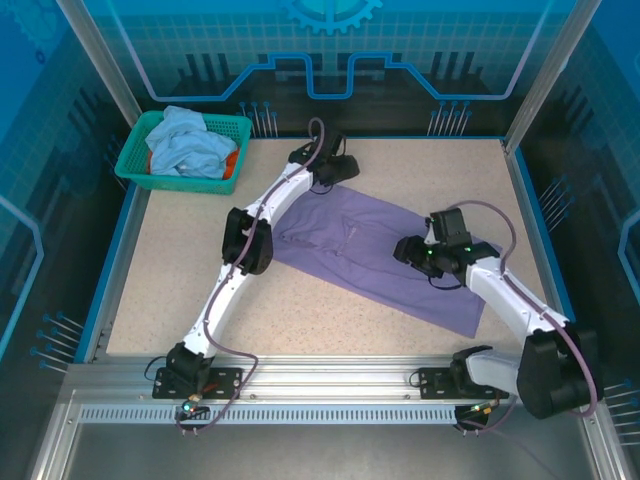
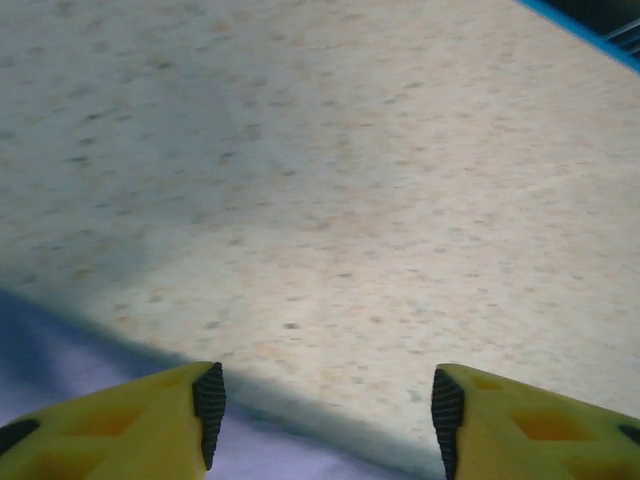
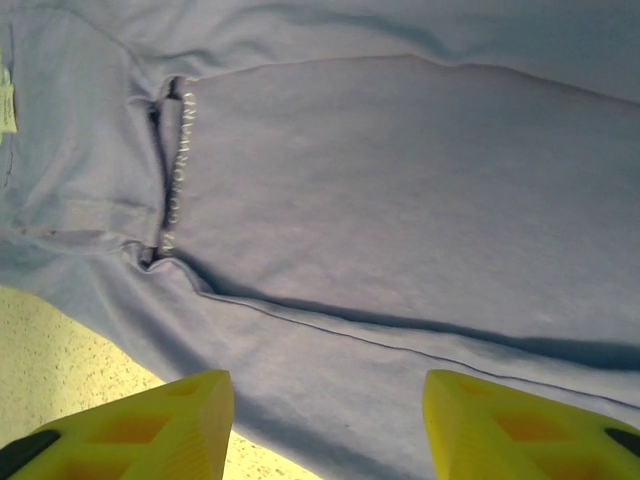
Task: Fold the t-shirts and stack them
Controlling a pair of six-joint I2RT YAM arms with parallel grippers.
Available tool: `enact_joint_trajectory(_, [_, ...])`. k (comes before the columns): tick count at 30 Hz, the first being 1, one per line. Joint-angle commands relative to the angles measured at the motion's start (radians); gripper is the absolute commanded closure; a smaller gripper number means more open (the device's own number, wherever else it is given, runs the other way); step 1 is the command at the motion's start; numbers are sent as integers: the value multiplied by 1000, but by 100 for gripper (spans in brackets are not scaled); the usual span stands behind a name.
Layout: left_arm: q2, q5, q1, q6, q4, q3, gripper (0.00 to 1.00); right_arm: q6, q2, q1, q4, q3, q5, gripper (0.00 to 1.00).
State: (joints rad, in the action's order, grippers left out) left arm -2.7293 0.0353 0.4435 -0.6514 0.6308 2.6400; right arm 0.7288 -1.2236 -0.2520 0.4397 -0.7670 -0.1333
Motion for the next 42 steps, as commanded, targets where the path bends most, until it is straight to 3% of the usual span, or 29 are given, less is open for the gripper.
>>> enact_joint_trajectory(1, [160,54,5,32,-7,-28,36,-41,-81,-75,56,-93,33,47])
enact_joint_trajectory(5, [506,-114,4,42,-24,-452,38,-90,-187,-160,85,-164,-4,50])
enact_joint_trajectory(11, [945,-302,1,-110,-170,-1167,52,-68,-261,-236,50,-163,-23,56])
enact_joint_trajectory(15, [1004,-286,-22,-238,-205,-1408,55,-74,-318,-259,85,-181,-34,56])
enact_joint_trajectory(18, [964,-223,-32,-283,-262,-1488,57,-96,-348,-263,114,-185,-58,57])
enact_joint_trajectory(25, [743,-254,-40,-250,-202,-1372,56,-137,-314,-258,159,-130,-37,57])
enact_joint_trajectory(31, [533,-269,-37,-121,-123,-1129,56,-129,-272,-188,157,-54,-34,57])
enact_joint_trajectory(36, [383,-269,-39,-29,-36,-884,55,-127,-247,-125,137,-12,-68,56])
enact_joint_trajectory(42, [131,-224,-46,69,129,-384,52,-120,-213,-84,154,7,-74,55])
